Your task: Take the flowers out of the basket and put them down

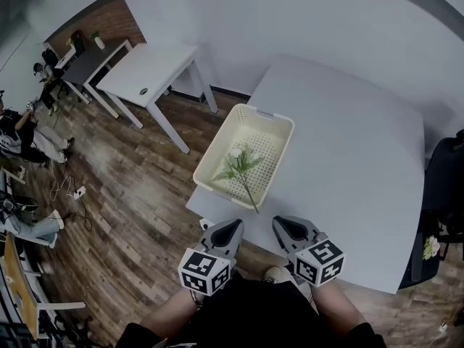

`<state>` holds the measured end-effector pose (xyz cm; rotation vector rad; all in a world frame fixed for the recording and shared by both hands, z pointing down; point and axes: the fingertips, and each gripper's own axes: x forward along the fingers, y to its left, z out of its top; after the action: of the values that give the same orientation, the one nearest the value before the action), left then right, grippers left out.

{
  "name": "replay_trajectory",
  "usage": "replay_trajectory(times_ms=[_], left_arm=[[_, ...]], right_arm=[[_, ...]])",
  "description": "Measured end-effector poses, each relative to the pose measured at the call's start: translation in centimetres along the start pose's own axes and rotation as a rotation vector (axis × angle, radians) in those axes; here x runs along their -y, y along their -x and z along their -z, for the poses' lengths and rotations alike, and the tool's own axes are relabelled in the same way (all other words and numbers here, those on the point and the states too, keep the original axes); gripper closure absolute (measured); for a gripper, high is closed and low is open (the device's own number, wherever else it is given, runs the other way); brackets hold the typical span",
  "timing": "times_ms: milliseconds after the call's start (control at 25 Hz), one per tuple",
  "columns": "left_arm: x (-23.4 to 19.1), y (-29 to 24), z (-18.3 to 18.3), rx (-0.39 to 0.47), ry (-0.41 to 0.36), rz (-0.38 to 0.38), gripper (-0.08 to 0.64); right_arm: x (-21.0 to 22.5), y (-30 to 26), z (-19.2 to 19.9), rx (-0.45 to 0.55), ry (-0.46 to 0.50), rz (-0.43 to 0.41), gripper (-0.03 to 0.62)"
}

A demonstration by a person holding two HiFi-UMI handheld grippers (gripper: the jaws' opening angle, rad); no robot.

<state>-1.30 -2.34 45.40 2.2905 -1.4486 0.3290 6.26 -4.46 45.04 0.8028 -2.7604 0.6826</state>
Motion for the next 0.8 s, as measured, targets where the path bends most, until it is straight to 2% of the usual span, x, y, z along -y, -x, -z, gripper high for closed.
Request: replay_trajectory(times_ms=[440, 600, 800], left_arm=[[-5.9, -2.8, -2.3, -0.033, -0.048, 0.159, 0.554], [-8.4, -3.0, -2.5, -0.038, -0.052, 0.213, 0.554], [-11.1, -3.2, -2.3, -0.057, -0.06, 0.289, 0.554]], right_arm=[[1.4, -5.6, -1.6, -0.026, -0.016, 0.149, 0.569], [1.6, -7.9, -2.2, -0.066, 0.018, 0.207, 0.569], [1.5, -10.7, -2.2, -0.175, 0.11, 0.282, 0.568]])
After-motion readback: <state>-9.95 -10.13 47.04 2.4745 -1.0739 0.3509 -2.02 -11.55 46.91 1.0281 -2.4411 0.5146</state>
